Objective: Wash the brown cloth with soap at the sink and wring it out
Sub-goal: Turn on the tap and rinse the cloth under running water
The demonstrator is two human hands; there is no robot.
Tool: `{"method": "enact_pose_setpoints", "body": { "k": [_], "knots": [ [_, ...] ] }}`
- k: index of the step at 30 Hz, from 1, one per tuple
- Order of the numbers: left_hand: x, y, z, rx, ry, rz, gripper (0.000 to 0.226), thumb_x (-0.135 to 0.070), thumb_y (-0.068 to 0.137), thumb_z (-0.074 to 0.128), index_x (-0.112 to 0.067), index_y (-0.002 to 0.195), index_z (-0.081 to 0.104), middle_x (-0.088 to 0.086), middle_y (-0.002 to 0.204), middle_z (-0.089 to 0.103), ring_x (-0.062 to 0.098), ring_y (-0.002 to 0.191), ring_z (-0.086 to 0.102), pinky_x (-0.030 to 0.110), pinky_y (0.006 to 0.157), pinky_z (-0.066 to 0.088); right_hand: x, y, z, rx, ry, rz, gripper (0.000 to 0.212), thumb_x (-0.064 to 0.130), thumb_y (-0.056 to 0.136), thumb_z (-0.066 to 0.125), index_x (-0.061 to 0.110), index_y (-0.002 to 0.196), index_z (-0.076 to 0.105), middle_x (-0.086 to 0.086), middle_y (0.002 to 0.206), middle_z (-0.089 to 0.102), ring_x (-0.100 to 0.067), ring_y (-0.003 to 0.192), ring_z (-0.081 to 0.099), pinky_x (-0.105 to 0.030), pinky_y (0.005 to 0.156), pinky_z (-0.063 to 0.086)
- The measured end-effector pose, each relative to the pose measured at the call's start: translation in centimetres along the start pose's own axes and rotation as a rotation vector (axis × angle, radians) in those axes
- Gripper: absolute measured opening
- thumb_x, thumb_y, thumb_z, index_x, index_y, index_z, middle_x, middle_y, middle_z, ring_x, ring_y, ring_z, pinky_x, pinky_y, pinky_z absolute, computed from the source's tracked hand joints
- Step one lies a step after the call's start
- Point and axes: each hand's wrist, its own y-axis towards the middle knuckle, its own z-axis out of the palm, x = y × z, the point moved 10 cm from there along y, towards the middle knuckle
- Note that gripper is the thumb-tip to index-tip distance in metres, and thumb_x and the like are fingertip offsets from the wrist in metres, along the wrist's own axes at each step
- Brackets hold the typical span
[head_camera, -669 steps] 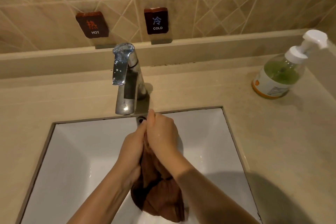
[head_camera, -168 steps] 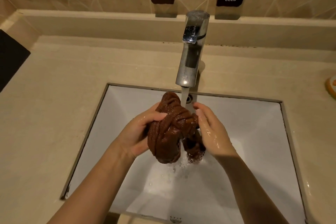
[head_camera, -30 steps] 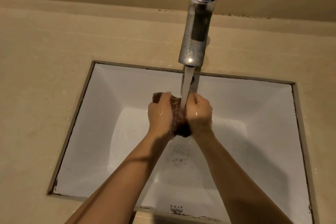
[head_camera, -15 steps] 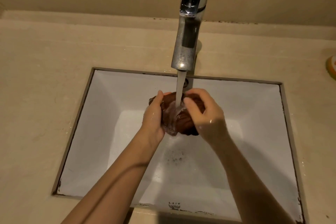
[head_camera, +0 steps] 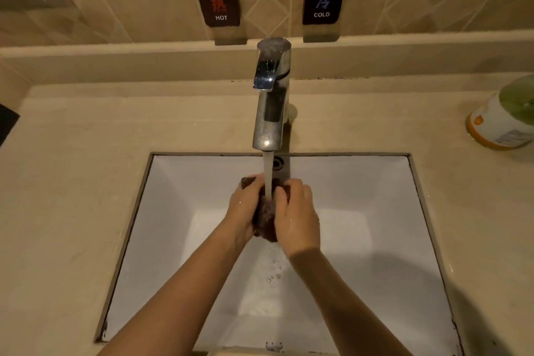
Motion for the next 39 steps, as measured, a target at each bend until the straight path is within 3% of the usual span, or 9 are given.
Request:
{"method": "enact_pose_setpoints", "body": {
  "k": [4, 7, 10, 14, 20, 27, 32, 35, 39],
  "knots": [
    [0.5, -0.4, 0.8, 0.058, -0.075, -0.082, 0.025, -0.017, 0.092, 0.054, -0.011, 0.068, 0.058, 0.007, 0.060, 0.057, 0.017, 0.053, 0.056, 0.029, 0.055, 0.049, 2.4, -2.1, 0.6, 0.003, -0.040, -0.068, 0.031, 0.051, 0.091, 0.041, 0.024, 0.104, 0.050, 0.005, 0.101, 0.057, -0.012, 0.090, 0.059, -0.031, 0.082, 0.053],
    [1.0, -0.7, 0.5, -0.024, -0.009, -0.036, 0.022, -0.020, 0.090, 0.054, -0.012, 0.070, 0.057, 0.009, 0.067, 0.059, 0.021, 0.063, 0.057, 0.032, 0.062, 0.049, 1.9, -0.2, -1.7, -0.166, 0.065, 0.009, 0.034, 0.049, 0.093, 0.038, 0.022, 0.086, 0.058, 0.005, 0.078, 0.062, -0.012, 0.073, 0.060, -0.026, 0.067, 0.050],
    [-0.3, -1.6, 0.5, -0.036, 0.036, 0.047, 0.021, -0.023, 0.089, 0.055, -0.011, 0.073, 0.064, 0.008, 0.070, 0.066, 0.021, 0.069, 0.062, 0.031, 0.065, 0.050, -1.3, 1.7, -1.1, -0.140, 0.297, 0.140, 0.034, 0.042, 0.096, 0.036, 0.021, 0.078, 0.058, 0.007, 0.070, 0.057, -0.012, 0.072, 0.058, -0.024, 0.063, 0.046],
    [-0.7, -2.4, 0.5, 0.040, -0.062, 0.053, 0.011, -0.016, 0.084, 0.062, -0.010, 0.078, 0.068, 0.007, 0.074, 0.070, 0.022, 0.076, 0.067, 0.033, 0.070, 0.055, -4.8, 2.3, 2.0, 0.121, 0.570, 0.369, 0.018, 0.035, 0.091, 0.045, 0.027, 0.088, 0.062, -0.002, 0.096, 0.063, -0.023, 0.100, 0.059, -0.039, 0.088, 0.049],
    [1.0, -1.1, 0.6, 0.166, -0.450, -0.112, 0.009, -0.014, 0.076, 0.061, -0.007, 0.071, 0.064, 0.013, 0.079, 0.064, 0.026, 0.078, 0.062, 0.041, 0.085, 0.049, -4.0, -1.2, 4.7, 0.680, 1.002, 0.444, 0.043, 0.048, 0.086, 0.054, 0.018, 0.114, 0.066, -0.011, 0.118, 0.066, -0.025, 0.114, 0.059, -0.045, 0.101, 0.046],
    [-0.2, -0.6, 0.9, 0.337, -0.326, -0.015, 0.038, -0.021, 0.080, 0.052, -0.006, 0.113, 0.065, 0.023, 0.114, 0.062, 0.039, 0.111, 0.054, 0.053, 0.101, 0.039, -3.2, 2.1, 0.0, 0.281, 0.651, 0.237, 0.019, 0.030, 0.089, 0.054, 0.024, 0.106, 0.062, -0.004, 0.107, 0.065, -0.021, 0.101, 0.062, -0.038, 0.087, 0.054],
    [2.0, -0.8, 1.1, 0.461, -0.178, -0.238, 0.049, -0.047, 0.084, 0.052, -0.009, 0.104, 0.074, 0.023, 0.112, 0.068, 0.042, 0.112, 0.058, 0.063, 0.098, 0.041, 1.1, 1.0, -2.1, 0.227, 0.329, -0.120, 0.016, 0.019, 0.086, 0.056, 0.024, 0.101, 0.057, 0.003, 0.103, 0.060, -0.009, 0.095, 0.057, -0.022, 0.079, 0.051],
    [1.5, -0.5, 1.0, 0.348, -0.068, -0.214, 0.049, -0.054, 0.080, 0.059, -0.009, 0.093, 0.076, 0.019, 0.097, 0.074, 0.035, 0.097, 0.067, 0.051, 0.079, 0.054, 3.0, -0.2, -1.7, 0.169, 0.087, -0.291, 0.009, 0.032, 0.084, 0.057, 0.033, 0.092, 0.053, 0.009, 0.099, 0.054, -0.008, 0.091, 0.054, -0.025, 0.081, 0.051],
    [1.7, -0.8, 1.2, 0.154, -0.008, -0.156, 0.035, -0.026, 0.096, 0.048, -0.007, 0.071, 0.063, 0.011, 0.059, 0.065, 0.020, 0.048, 0.066, 0.031, 0.045, 0.054, 3.8, -0.5, -0.9, 0.063, -0.056, -0.266, 0.026, 0.050, 0.086, 0.051, 0.025, 0.090, 0.056, 0.006, 0.094, 0.055, -0.010, 0.085, 0.055, -0.024, 0.080, 0.048]
  ]
}}
